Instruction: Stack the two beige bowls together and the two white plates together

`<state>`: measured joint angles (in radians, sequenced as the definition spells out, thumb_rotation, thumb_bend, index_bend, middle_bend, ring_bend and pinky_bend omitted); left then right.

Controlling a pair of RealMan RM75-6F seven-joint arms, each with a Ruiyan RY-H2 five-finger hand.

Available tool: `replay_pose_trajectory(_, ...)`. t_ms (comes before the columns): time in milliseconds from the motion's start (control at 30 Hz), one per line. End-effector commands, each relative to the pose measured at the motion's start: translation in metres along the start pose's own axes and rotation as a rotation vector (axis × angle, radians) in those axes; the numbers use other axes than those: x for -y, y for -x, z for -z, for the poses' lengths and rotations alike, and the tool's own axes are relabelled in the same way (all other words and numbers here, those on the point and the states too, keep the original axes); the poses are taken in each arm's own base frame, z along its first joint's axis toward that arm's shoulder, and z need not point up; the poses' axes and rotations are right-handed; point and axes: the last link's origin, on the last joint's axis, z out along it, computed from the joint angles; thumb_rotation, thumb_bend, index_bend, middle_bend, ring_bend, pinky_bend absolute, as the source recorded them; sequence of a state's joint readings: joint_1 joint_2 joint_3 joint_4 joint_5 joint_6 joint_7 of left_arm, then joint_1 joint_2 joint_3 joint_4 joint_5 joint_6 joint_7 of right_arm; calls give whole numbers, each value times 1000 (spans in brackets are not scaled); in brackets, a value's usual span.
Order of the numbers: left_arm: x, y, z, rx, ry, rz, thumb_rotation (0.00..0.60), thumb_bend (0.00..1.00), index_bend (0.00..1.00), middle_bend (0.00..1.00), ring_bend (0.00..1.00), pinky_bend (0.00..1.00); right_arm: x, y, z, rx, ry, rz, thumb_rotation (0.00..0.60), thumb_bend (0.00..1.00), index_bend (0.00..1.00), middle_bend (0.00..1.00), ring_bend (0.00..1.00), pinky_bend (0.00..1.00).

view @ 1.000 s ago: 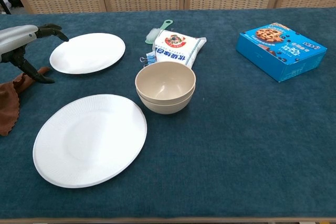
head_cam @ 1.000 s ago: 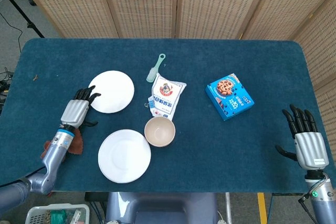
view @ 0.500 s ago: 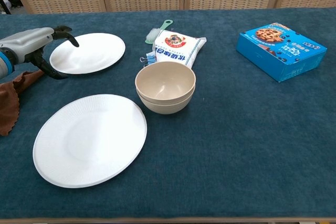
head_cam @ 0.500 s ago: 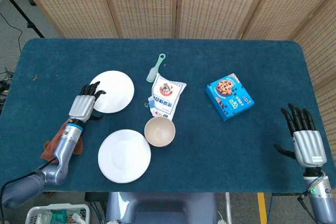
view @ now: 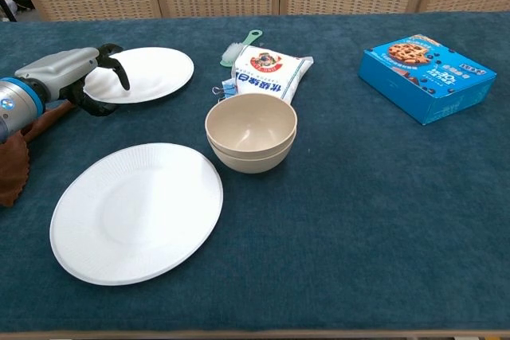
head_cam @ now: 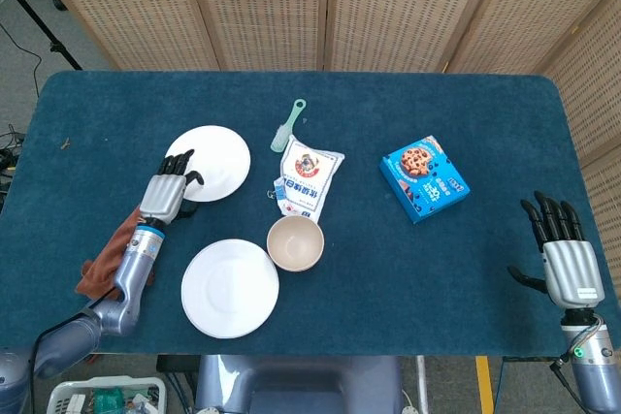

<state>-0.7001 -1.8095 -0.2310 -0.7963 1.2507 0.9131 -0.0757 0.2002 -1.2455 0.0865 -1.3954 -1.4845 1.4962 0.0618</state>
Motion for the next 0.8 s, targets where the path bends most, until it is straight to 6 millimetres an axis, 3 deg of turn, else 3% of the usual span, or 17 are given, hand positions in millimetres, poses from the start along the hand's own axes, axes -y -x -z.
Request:
replay_pose_trajectory(33,0,1,0,-1,-1,0,600,401,434,0,0,0,-1,0,0,2,2,-2,600,0,0,0,0,0)
replay_pose_trajectory(300,0,3,-1,-27,-11,25,600,496,629,0,0,0,0,0,0,0,-1,-9,600,0,0,0,0,0)
replay_pose_trajectory(467,1,3,0,-54,-6,50,600,500,717,0,0,0,0,-1,0,0,-2,-12,600,0,0,0,0,0)
replay_pose_trajectory(667,3,-4,3,-148,22,102,600,500,894,0,0,0,0,-1,0,-1,-4,-19,600,0,0,0,0,0)
replay_pose_trajectory(800,3,-9,6,-168,50,121,600,501,911,0,0,0,1,-2,0,-2,-7,-23,600,0,0,0,0,0)
